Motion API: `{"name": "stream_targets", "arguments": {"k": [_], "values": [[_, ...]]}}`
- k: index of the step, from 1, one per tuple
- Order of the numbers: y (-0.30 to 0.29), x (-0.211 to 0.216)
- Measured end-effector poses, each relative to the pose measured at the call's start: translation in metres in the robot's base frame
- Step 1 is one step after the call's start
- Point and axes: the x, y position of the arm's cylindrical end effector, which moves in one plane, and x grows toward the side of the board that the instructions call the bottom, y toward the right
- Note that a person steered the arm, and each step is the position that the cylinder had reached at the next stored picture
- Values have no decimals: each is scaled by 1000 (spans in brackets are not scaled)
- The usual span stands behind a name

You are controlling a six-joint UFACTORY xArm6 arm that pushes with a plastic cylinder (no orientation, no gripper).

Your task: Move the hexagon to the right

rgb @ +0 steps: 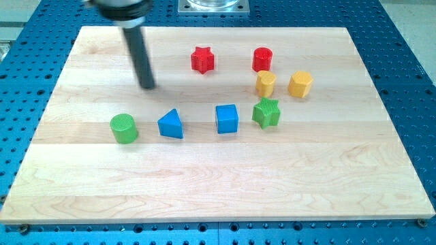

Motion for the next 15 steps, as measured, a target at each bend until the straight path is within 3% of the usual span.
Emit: {"name": "stream_targets", "arguments": {"k": [2, 4, 6, 8, 9, 12, 14, 15], "values": [[103, 0], [141, 48], [222, 41], [262, -13], [290, -13], [308, 72], [324, 26], [350, 28]]}}
